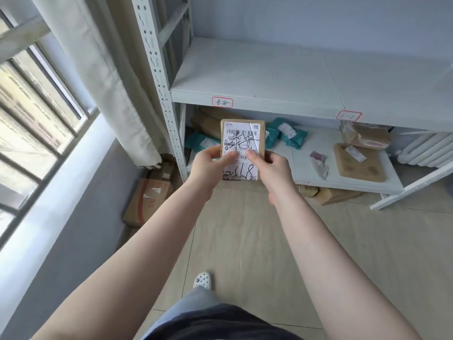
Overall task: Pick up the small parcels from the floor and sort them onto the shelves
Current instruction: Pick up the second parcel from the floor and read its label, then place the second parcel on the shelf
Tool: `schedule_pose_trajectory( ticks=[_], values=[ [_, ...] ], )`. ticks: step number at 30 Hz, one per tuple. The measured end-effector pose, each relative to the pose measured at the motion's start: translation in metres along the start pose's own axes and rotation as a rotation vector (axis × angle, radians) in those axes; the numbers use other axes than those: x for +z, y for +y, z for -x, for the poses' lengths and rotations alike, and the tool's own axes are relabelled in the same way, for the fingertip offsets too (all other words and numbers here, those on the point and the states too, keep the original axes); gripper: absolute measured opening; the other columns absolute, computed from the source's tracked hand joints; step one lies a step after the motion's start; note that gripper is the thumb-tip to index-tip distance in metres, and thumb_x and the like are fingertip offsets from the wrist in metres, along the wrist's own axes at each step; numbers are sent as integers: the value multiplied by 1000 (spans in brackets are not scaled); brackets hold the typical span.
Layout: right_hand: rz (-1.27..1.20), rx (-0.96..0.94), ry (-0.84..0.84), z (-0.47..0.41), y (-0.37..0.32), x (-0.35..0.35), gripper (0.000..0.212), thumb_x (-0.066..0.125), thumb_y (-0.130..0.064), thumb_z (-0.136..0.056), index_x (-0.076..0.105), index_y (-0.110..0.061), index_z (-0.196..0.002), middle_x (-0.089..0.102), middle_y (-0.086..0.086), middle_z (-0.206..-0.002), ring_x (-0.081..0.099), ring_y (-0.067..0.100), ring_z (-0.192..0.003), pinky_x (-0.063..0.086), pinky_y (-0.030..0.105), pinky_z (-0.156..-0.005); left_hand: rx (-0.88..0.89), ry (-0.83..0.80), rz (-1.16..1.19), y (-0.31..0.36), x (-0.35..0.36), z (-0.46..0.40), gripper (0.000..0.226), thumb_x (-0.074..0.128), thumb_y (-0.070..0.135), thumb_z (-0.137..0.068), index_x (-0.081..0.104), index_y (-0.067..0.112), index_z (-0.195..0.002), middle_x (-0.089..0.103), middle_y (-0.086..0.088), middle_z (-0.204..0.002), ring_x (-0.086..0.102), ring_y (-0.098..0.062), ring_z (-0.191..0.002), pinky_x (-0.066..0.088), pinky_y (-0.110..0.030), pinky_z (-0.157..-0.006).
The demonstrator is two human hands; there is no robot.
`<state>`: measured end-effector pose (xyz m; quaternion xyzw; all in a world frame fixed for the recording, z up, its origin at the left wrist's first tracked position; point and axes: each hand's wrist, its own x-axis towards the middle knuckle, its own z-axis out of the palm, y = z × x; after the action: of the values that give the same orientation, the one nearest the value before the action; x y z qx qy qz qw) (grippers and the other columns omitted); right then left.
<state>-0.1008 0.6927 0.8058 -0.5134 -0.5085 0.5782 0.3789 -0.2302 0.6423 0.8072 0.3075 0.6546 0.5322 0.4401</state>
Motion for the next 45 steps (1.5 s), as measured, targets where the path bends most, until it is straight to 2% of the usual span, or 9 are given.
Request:
schedule_pose_trajectory(
  ticks=[5,13,16,23,27,30,33,38,45],
  values=[
    [9,42,16,-67,-9,26,27,70,-27,-85,71,-15,-109,72,-6,-90,67,3,-79,49,8,-57,-60,-24,-10,13,-10,-76,22,71,25,-89,73,17,-109,78,-1,-104,74,-20,-97,57,-40,-94],
    [13,40,4,-176,-34,41,25,70,-26,-85,70,-12,-107,67,-13,-83,59,-9,-73,43,2,-54,-48,-27,-13,37,1,-184,21,70,28,-89,72,16,-106,76,0,-96,73,-21,-88,58,-32,-80],
    [22,52,-1,-221,-42,39,28,71,-29,-84,71,-11,-106,71,-7,-89,64,-1,-81,47,13,-66,-38,-22,-37,48,15,-227,12,67,26,-91,70,18,-99,74,-2,-95,70,-21,-86,57,-28,-76],
    [79,75,-75,-318,-77,23,14,67,-32,-87,68,-21,-93,69,-10,-80,61,-2,-68,47,9,-51,-77,29,-53,82,55,-313,19,66,31,-91,69,16,-102,74,0,-87,69,-20,-76,55,-29,-64],
    [86,85,-78,-364,-87,24,10,70,-31,-84,69,-22,-84,74,1,-89,70,16,-81,56,30,-77,-74,57,-58,95,67,-353,13,66,29,-92,68,17,-97,72,4,-80,68,-14,-72,52,-23,-60],
    [100,106,-76,-394,-90,27,16,71,-33,-83,71,-19,-89,75,4,-93,71,22,-87,56,34,-80,-100,49,-42,101,72,-382,9,67,27,-91,68,18,-89,73,2,-82,70,-20,-79,59,-30,-77],
    [113,126,-88,-421,-92,30,26,70,-32,-84,72,-11,-99,75,8,-93,71,20,-77,52,25,-64,-140,32,-42,103,73,-411,10,70,29,-89,68,19,-86,73,0,-84,71,-24,-88,57,-40,-94],
    [123,150,-57,-460,-94,37,26,68,-31,-85,71,-11,-100,71,6,-85,66,11,-64,43,12,-44,-169,2,-52,107,76,-455,16,69,30,-89,69,15,-91,71,-1,-82,66,-25,-87,54,-39,-95],
    [118,214,-22,-515,-101,52,18,68,-30,-85,66,-14,-93,69,7,-90,61,6,-63,44,21,-55,-238,-61,-20,119,72,-525,18,72,24,-87,67,9,-95,69,-2,-82,66,-14,-71,56,-26,-74]
  ],
)
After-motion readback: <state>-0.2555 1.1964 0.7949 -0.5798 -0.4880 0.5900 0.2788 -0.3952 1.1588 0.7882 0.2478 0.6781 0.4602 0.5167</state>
